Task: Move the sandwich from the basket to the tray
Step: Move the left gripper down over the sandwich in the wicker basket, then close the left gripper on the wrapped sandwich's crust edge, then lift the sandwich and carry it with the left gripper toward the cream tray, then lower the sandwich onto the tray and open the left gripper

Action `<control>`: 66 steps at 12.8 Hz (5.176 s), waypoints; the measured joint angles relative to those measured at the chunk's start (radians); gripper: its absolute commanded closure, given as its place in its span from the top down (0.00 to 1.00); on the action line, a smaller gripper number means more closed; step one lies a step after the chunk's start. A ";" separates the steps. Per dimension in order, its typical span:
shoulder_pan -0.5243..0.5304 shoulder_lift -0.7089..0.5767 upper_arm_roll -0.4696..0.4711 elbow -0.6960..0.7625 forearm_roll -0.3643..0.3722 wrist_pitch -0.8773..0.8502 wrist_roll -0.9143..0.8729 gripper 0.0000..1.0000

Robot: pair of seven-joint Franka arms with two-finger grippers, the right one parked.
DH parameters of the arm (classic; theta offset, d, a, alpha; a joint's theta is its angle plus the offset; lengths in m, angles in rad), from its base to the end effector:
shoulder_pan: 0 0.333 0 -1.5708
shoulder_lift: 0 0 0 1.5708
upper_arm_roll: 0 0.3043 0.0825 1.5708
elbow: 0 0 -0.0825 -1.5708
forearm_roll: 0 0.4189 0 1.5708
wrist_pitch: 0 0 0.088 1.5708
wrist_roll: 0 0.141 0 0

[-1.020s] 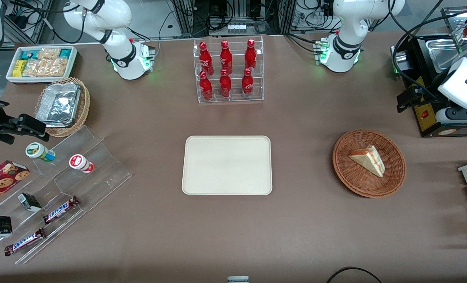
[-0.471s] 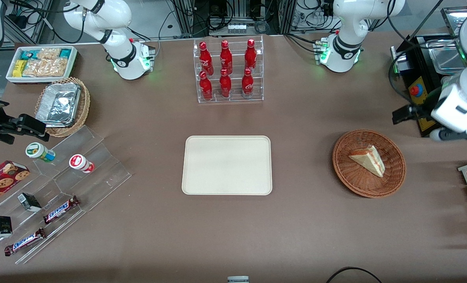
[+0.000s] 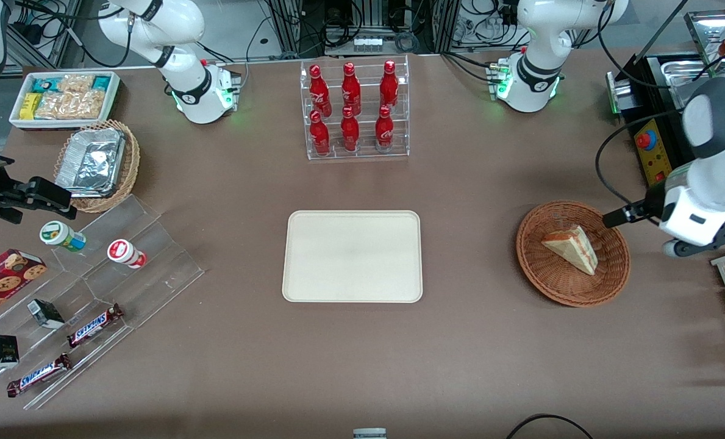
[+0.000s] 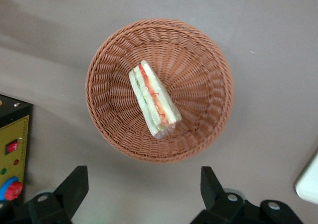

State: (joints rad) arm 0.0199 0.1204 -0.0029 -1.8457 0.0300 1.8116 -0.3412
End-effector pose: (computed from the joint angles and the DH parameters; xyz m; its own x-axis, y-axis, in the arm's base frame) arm 0.6019 0.0137 0.3872 0.9292 0.3435 -0.1360 0.3358 -0.9388 -0.0773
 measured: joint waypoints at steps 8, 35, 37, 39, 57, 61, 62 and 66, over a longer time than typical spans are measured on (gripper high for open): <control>0.001 0.099 0.017 -0.300 0.005 0.461 -0.290 1.00; -0.395 0.231 -0.015 0.099 -0.004 0.180 -0.209 0.22; -0.447 0.286 -0.018 0.153 -0.004 0.180 -0.203 0.21; -0.506 0.341 -0.019 0.196 -0.005 0.184 -0.197 0.23; -0.683 0.632 -0.017 0.337 -0.058 0.386 -0.141 0.89; -0.683 0.623 -0.013 0.352 -0.068 0.385 -0.194 1.00; -0.680 0.607 -0.006 0.361 -0.069 0.360 -0.220 1.00; -0.608 0.438 0.017 0.377 -0.070 0.124 -0.242 1.00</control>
State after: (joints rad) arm -0.5880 0.5586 0.0141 -1.4687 -0.0400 1.9355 -0.5834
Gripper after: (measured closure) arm 0.000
